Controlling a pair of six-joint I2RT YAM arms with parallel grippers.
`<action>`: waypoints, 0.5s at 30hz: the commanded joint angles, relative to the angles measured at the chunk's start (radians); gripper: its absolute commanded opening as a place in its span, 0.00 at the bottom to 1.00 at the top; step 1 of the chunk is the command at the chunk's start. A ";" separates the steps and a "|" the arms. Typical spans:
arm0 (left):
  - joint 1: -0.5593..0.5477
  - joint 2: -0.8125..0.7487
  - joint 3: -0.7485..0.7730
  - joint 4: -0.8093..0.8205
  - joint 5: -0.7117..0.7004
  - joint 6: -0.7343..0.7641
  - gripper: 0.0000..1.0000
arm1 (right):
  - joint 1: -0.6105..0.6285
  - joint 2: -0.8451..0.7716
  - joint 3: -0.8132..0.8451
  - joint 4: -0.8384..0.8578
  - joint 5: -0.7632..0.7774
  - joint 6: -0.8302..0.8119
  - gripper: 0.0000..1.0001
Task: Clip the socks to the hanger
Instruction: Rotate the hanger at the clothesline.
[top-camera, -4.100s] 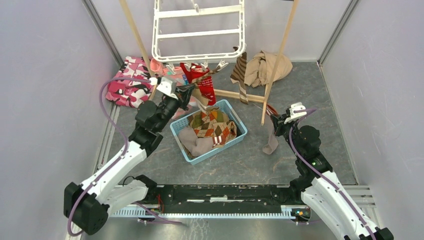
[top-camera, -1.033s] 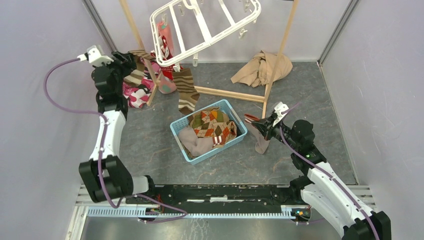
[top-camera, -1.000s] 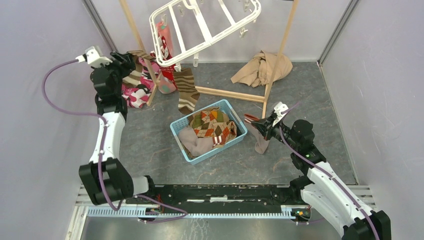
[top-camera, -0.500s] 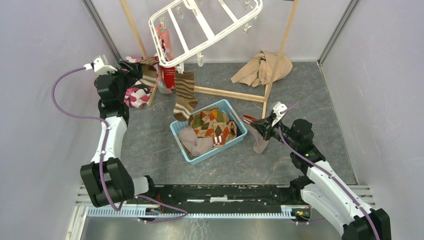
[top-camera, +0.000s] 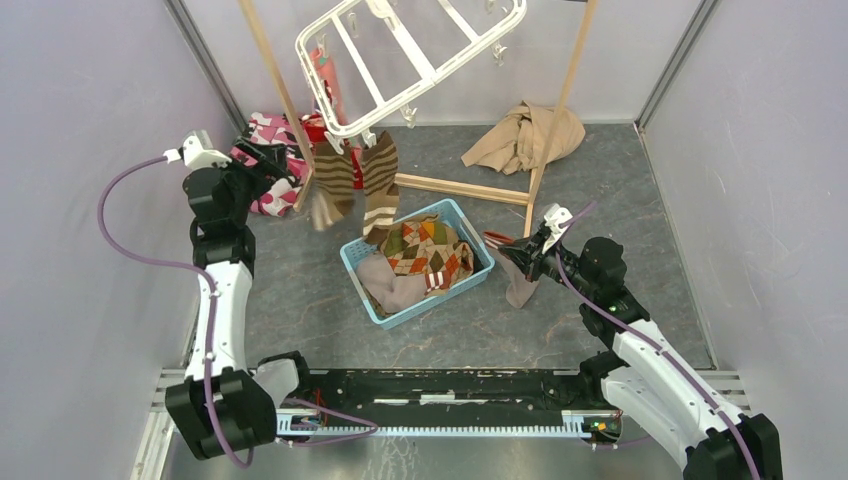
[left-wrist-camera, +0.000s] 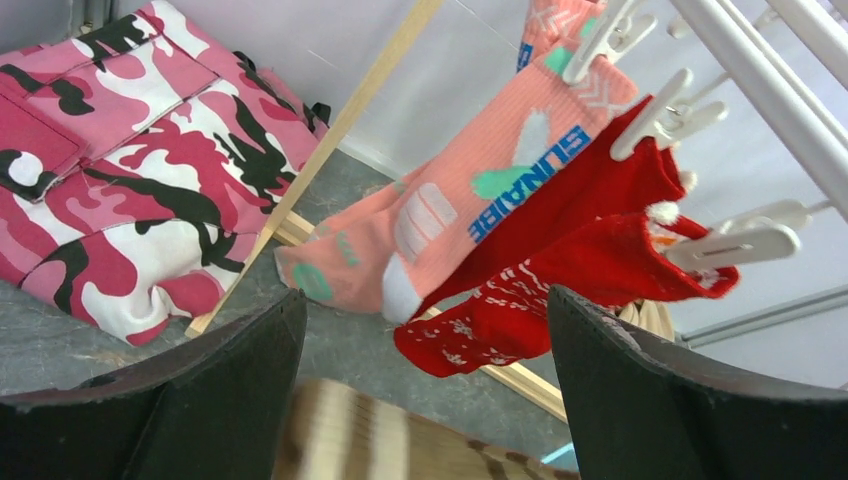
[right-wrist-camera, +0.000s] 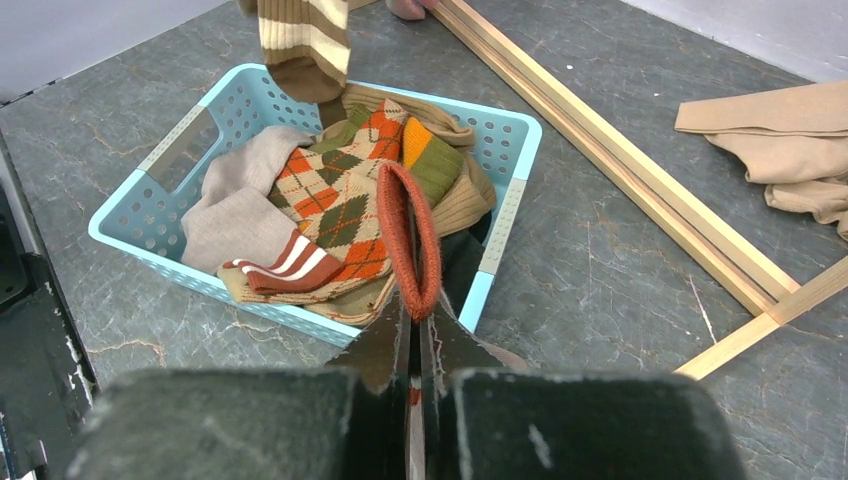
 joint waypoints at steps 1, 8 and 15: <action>0.005 -0.072 -0.018 -0.047 0.039 -0.022 0.94 | -0.002 0.000 0.029 0.058 -0.023 0.000 0.02; -0.004 -0.155 -0.033 0.024 0.368 -0.017 0.83 | -0.002 -0.009 0.029 0.045 -0.019 -0.005 0.02; -0.163 -0.259 -0.003 0.075 0.609 -0.027 0.78 | -0.002 -0.007 0.024 0.049 -0.021 -0.004 0.01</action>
